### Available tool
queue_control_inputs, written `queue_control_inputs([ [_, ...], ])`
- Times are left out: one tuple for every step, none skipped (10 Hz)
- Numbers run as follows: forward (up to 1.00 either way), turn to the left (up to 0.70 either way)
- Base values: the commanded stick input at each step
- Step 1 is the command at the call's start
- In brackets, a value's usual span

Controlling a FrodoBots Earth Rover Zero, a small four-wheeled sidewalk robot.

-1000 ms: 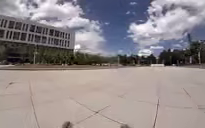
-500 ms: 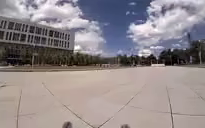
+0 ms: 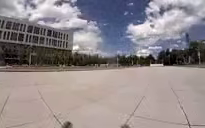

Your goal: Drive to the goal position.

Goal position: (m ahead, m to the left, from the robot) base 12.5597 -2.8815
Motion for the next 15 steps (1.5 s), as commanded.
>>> queue_control_inputs([
  [0.7, -0.31],
  [0.7, -0.28],
  [0.7, -0.12],
  [0.7, 0.0],
  [0.7, 0.0],
  [0.7, 0.0],
  [0.7, 0.0],
  [0.7, 0.0],
  [0.7, 0.0],
  [0.7, 0.0],
  [0.7, 0.0],
  [0.37, 0.0],
  [0.22, 0.0],
  [0.07, 0.0],
  [0.06, 0.0],
])
